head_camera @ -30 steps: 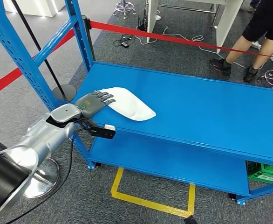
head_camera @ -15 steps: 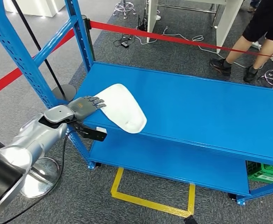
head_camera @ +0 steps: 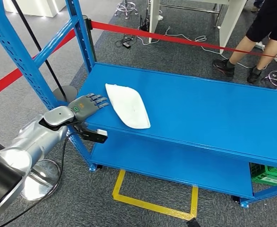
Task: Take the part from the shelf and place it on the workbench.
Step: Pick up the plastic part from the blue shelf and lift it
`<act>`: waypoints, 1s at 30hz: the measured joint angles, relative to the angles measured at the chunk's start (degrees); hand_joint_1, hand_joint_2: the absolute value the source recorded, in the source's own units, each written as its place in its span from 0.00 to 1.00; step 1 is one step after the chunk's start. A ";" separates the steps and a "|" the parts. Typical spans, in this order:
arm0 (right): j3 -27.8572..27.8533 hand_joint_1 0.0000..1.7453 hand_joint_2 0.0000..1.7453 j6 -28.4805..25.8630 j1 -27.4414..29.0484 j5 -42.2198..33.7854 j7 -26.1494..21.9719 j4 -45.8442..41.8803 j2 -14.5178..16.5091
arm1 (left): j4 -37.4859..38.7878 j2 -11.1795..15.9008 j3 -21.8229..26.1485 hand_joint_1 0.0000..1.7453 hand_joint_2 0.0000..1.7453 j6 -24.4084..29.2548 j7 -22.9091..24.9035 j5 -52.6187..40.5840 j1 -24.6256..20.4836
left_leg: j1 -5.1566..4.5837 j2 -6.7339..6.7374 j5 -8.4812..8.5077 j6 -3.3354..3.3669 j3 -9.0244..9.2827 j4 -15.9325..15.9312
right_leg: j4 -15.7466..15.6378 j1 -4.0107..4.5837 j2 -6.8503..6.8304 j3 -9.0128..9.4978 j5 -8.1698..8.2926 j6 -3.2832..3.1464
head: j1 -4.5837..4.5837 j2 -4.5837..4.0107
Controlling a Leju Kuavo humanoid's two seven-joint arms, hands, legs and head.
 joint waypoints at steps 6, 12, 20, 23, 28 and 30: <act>0.00 0.00 1.00 0.55 0.00 0.00 0.01 0.00 0.00 | 0.00 -0.02 -0.34 0.00 1.00 1.73 -0.08 -0.61 -0.01 | 0.00 0.00 0.00 0.00 0.00 0.00 | 0.00 0.00 0.00 0.00 0.00 0.00 | 0.01 0.00; 0.06 0.00 1.00 0.62 -0.06 0.01 -0.46 0.00 0.00 | 0.00 -0.37 -0.60 0.00 1.00 3.10 -0.82 -1.21 -0.03 | 0.00 0.00 0.00 0.00 0.00 0.00 | 0.00 0.00 0.00 0.00 0.00 0.00 | 0.00 0.00; 0.41 0.00 1.00 0.76 -0.10 0.02 -0.60 0.00 0.00 | 0.00 -0.87 -0.86 0.00 1.00 2.61 -0.99 -1.63 -0.05 | 0.00 0.00 0.00 0.00 0.00 0.00 | 0.00 0.00 0.00 0.00 0.00 0.00 | 0.01 0.00; 0.42 0.00 1.00 0.76 -0.10 0.00 -0.62 0.00 0.00 | 0.00 -0.92 -0.92 0.26 1.00 1.89 -1.19 -1.70 -0.05 | 0.00 0.00 0.00 0.00 0.00 0.00 | 0.00 0.00 0.00 0.00 0.00 0.00 | 0.00 0.00; 0.44 0.00 1.00 0.99 -0.08 0.00 -0.64 0.00 0.00 | 0.11 -0.89 -0.92 1.00 1.00 0.28 -2.51 -1.19 0.00 | 0.00 0.00 0.00 0.00 0.00 0.00 | 0.00 0.00 0.00 0.00 0.00 0.00 | -0.01 0.00; 0.51 0.00 1.00 1.08 -0.10 0.01 -0.71 0.00 0.00 | 0.14 -0.86 -0.91 1.00 1.00 0.17 -3.04 -1.05 0.06 | 0.00 0.00 0.00 0.00 0.00 0.00 | 0.00 0.00 0.00 0.01 0.00 0.00 | 0.00 0.00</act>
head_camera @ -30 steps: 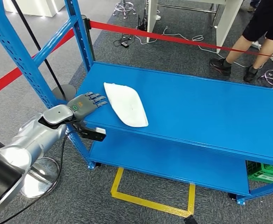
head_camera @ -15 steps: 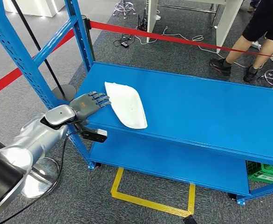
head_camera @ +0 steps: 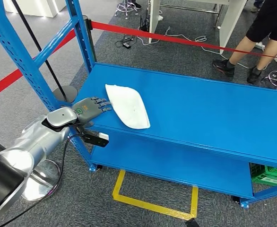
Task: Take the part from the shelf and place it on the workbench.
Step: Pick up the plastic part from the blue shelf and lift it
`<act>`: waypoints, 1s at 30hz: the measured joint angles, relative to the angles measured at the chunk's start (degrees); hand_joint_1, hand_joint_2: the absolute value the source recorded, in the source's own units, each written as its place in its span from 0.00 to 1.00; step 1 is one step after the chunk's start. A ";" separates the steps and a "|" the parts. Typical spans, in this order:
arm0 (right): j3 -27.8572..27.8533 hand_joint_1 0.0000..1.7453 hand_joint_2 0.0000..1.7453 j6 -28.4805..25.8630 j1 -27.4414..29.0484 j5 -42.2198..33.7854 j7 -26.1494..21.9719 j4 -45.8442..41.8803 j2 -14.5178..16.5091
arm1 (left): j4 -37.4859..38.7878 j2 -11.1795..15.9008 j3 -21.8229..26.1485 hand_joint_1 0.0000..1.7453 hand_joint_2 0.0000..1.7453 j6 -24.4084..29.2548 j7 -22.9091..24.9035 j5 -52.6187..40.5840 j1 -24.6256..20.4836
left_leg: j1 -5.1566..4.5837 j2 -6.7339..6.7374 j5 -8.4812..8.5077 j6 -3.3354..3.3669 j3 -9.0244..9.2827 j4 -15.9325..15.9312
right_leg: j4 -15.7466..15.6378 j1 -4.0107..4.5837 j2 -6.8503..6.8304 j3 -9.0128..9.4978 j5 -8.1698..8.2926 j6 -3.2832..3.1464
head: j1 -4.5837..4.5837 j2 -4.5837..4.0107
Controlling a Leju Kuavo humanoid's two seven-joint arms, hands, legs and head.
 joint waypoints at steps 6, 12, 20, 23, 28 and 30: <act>0.37 0.00 1.00 0.07 -0.02 -0.01 -0.15 0.00 0.00 | 0.02 0.05 0.00 1.00 1.00 -0.14 -0.68 0.00 0.24 | 0.00 0.00 0.00 0.00 0.00 0.00 | 0.00 0.00 0.00 0.00 0.00 0.00 | 0.00 0.00; 0.37 0.00 1.00 0.10 -0.02 -0.03 -0.20 0.00 0.00 | 0.08 0.05 0.00 1.00 1.00 -0.19 -0.87 -0.01 0.26 | 0.00 0.00 0.00 0.00 0.00 0.00 | 0.00 0.00 0.00 0.00 0.00 0.00 | 0.01 0.00; 0.37 0.00 1.00 0.61 -0.02 -0.12 -0.49 0.00 0.00 | 0.20 0.07 0.00 0.89 1.00 -0.24 -0.86 -0.04 0.27 | 0.00 0.00 0.00 0.00 0.00 0.00 | 0.00 0.00 0.00 0.00 0.00 0.00 | 0.00 0.00; 0.37 0.00 1.00 0.62 -0.02 -0.12 -0.50 0.00 0.00 | 0.25 0.10 0.00 0.79 1.00 -0.24 -0.85 -0.07 0.27 | 0.00 0.00 0.00 0.00 0.00 0.00 | 0.00 0.00 0.00 0.00 0.00 0.00 | -0.01 0.00; 0.37 0.00 1.00 0.63 -0.02 -0.11 -0.50 0.00 0.00 | 0.30 0.13 -0.01 0.00 1.00 -0.29 -0.85 -0.15 0.27 | 0.00 0.00 0.00 0.00 0.00 0.00 | 0.00 0.00 0.00 0.00 0.00 0.00 | -0.01 0.00; 0.37 0.00 1.00 0.64 -0.02 -0.09 -0.50 0.00 0.00 | 0.30 0.12 -0.02 0.00 1.00 -0.34 -0.85 -0.38 0.23 | 0.00 0.00 0.00 0.00 0.00 0.00 | 0.00 0.00 0.00 -0.01 0.00 0.00 | -0.01 0.00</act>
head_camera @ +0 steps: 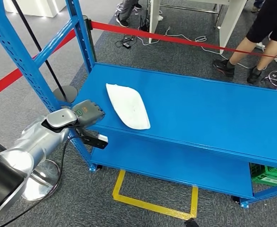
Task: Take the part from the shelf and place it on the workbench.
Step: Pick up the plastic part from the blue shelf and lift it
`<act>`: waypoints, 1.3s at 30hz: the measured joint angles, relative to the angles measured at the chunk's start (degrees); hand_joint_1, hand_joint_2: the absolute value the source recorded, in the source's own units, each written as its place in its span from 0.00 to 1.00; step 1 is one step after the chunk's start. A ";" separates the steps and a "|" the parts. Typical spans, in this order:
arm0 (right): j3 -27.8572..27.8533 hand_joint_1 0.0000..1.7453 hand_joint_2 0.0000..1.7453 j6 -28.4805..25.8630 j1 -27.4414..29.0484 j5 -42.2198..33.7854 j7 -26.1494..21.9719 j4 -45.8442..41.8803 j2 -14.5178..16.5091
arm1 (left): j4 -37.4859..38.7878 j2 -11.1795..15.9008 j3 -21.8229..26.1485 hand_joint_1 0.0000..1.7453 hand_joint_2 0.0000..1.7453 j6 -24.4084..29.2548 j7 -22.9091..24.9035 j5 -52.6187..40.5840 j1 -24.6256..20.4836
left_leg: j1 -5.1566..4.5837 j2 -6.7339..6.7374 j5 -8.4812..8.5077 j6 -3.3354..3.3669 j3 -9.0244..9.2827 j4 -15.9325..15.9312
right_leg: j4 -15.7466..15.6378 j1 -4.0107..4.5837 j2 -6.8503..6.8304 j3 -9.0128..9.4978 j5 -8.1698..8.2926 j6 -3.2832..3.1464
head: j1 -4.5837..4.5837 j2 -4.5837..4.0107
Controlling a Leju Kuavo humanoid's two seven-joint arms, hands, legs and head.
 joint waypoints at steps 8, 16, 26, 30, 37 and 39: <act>0.00 0.00 1.00 0.05 -0.07 0.08 0.02 0.00 0.00 | 0.00 -0.82 -0.01 0.00 1.00 0.20 0.31 -0.37 -1.44 | 0.00 0.00 0.00 0.00 0.00 0.00 | 0.00 0.00 0.01 0.00 0.01 0.00 | 0.01 0.00; 0.02 0.00 1.00 0.05 -0.15 0.08 0.12 0.00 0.00 | -0.02 -2.36 -0.08 0.00 1.00 3.17 -0.44 -1.24 -2.47 | 0.00 -0.01 0.03 0.02 0.00 0.00 | 0.00 0.00 -0.03 -0.01 0.01 0.00 | 0.01 0.00; 0.02 0.00 1.00 0.05 -0.47 0.08 -0.10 0.00 0.00 | -0.09 -6.43 -1.39 0.00 1.00 2.91 -2.12 -3.93 -5.62 | -0.04 0.00 0.04 0.03 0.00 0.00 | -0.01 -0.03 0.00 0.00 0.05 0.04 | 0.01 0.00; 0.02 0.00 1.00 0.05 -0.47 0.08 -0.10 0.00 0.00 | -0.09 -6.76 -1.93 0.00 1.00 2.75 -3.29 -3.85 -5.50 | -0.03 0.00 0.04 0.02 0.00 0.00 | 0.00 -0.02 0.01 -0.01 0.05 0.03 | 0.00 0.00; 0.02 0.00 1.00 0.20 -0.61 0.08 0.00 0.00 0.00 | -0.09 -6.75 -2.55 0.00 1.00 1.89 -4.48 -3.17 -3.36 | -0.03 0.00 0.04 0.02 -0.01 0.00 | 0.00 -0.03 0.00 0.00 0.04 0.03 | 0.02 0.00; 0.02 0.00 1.00 0.24 -0.65 0.08 0.00 0.00 0.00 | -0.09 -6.74 -2.68 0.00 1.00 1.81 -4.49 -3.10 -3.02 | -0.03 0.00 0.04 0.02 -0.01 0.00 | 0.00 -0.03 -0.01 0.00 0.04 0.03 | 0.02 0.00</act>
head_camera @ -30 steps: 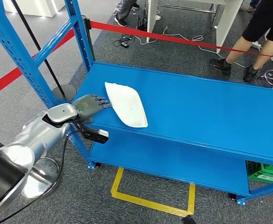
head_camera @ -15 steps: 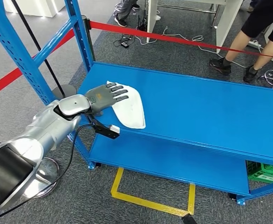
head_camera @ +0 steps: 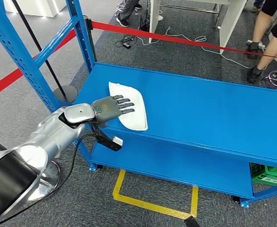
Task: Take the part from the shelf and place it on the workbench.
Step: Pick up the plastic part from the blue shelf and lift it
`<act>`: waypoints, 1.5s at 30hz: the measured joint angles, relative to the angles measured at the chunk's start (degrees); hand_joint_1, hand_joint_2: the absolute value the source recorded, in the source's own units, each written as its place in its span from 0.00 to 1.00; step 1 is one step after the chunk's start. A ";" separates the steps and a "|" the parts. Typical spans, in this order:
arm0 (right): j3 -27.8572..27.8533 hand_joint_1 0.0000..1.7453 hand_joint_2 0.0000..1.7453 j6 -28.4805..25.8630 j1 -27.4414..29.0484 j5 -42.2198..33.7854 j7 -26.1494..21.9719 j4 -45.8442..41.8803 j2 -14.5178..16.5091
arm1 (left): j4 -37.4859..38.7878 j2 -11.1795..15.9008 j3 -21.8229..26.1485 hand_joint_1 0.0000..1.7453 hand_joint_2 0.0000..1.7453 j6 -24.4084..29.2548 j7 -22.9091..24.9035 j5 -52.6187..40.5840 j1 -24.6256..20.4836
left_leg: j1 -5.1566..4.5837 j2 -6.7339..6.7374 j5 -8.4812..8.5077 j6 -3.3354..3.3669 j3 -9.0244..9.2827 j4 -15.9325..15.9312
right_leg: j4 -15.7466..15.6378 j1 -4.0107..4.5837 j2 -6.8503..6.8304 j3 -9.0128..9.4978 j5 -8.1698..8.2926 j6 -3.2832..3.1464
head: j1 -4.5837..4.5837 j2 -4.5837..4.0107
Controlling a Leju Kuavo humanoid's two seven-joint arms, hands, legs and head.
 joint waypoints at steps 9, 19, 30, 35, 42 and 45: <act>0.00 0.00 1.00 0.20 -0.12 0.00 0.09 0.00 0.00 | 0.06 0.50 0.21 0.00 1.00 -2.66 -0.84 2.40 2.96 | 0.01 0.00 0.00 0.00 0.00 0.00 | 0.00 0.01 0.00 -0.01 0.00 0.00 | -0.01 0.00; 0.11 0.00 1.00 0.27 -0.15 0.00 0.17 0.00 0.00 | 0.09 0.92 0.29 0.00 1.00 -2.73 -0.67 2.96 4.48 | 0.00 0.00 0.00 0.00 -0.01 0.00 | 0.00 0.00 0.00 0.00 0.00 0.00 | -0.02 0.00; 0.52 0.00 1.00 0.27 -0.15 0.00 0.33 0.00 0.00 | 0.11 1.53 0.37 1.00 1.00 -1.22 0.92 2.76 5.34 | 0.01 0.00 0.00 0.00 -0.01 0.00 | 0.00 0.01 0.00 -0.01 0.00 0.00 | -0.01 0.00; 0.52 0.00 1.00 0.31 -0.16 0.00 0.32 0.00 0.00 | 0.13 1.90 0.52 1.00 1.00 -1.08 1.06 2.75 5.37 | 0.01 0.00 0.00 0.00 -0.01 0.00 | 0.00 0.01 0.00 -0.01 0.00 0.00 | 0.01 0.00; 0.55 0.00 1.00 0.36 -0.20 0.00 0.25 0.00 0.00 | 0.13 2.12 0.85 1.00 1.00 -0.66 1.04 2.76 5.25 | 0.00 0.00 0.00 0.00 -0.01 0.00 | 0.00 0.01 0.01 -0.01 0.00 0.00 | -0.01 0.00; 0.55 0.00 1.00 0.36 -0.21 0.00 0.24 0.00 0.00 | 0.13 2.15 0.86 1.00 1.00 -0.64 1.04 2.75 5.25 | 0.00 0.00 0.00 0.00 0.00 0.00 | 0.00 0.01 0.02 -0.01 0.00 0.00 | -0.01 0.00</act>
